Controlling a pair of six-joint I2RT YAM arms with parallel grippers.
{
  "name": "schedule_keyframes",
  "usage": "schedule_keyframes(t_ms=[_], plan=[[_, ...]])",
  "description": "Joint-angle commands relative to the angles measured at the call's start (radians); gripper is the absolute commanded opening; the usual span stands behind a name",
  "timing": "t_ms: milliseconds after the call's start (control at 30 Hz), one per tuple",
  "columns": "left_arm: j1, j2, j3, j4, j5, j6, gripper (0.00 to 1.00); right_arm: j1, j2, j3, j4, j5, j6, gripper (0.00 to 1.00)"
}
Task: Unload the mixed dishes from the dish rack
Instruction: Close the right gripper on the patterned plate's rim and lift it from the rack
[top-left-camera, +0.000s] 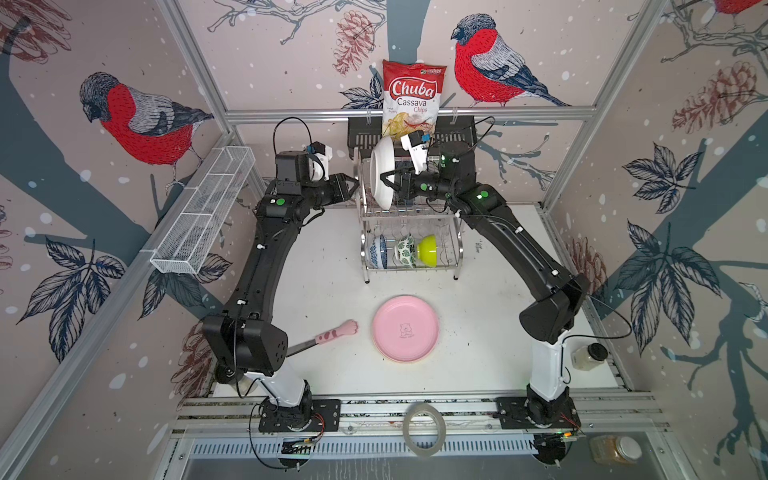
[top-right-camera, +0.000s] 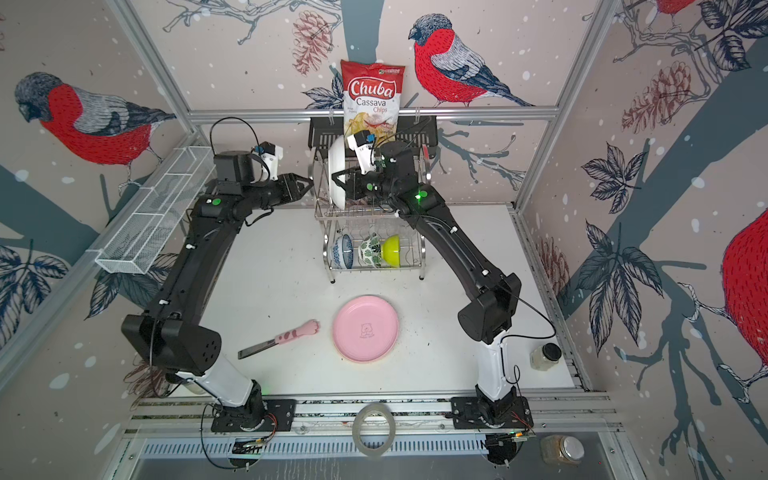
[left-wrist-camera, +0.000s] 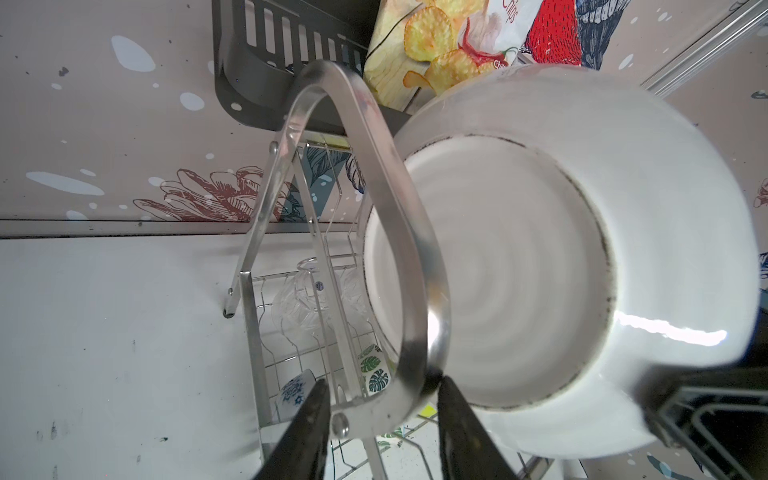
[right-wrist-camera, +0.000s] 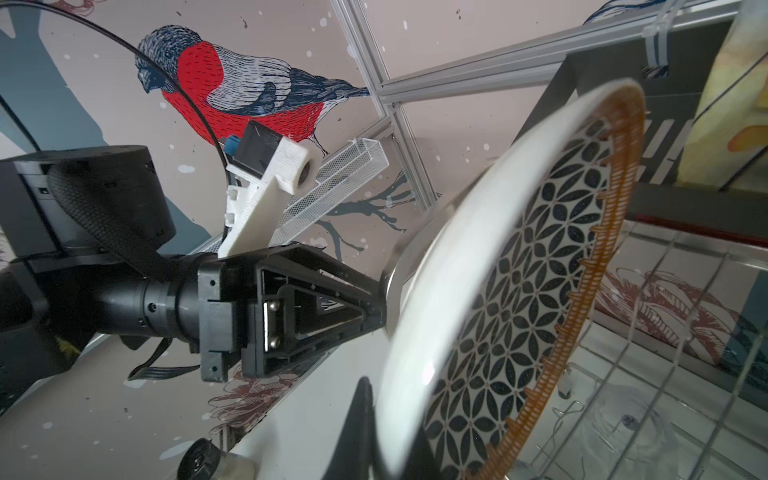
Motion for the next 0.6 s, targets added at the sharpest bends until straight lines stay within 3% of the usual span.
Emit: schedule_keyframes(t_ms=[0, 300, 567], plan=[[0.001, -0.002, 0.003, 0.014, -0.016, 0.01, 0.43, -0.017, -0.025, 0.002, 0.122, -0.079, 0.021, 0.0], [0.001, -0.005, 0.011, 0.001, -0.032, 0.007, 0.44, -0.055, -0.102, -0.031, 0.175, -0.14, 0.051, 0.0], [0.001, -0.024, 0.028, -0.022, -0.068, 0.01, 0.44, -0.075, -0.246, -0.179, 0.247, -0.141, 0.058, 0.0]])
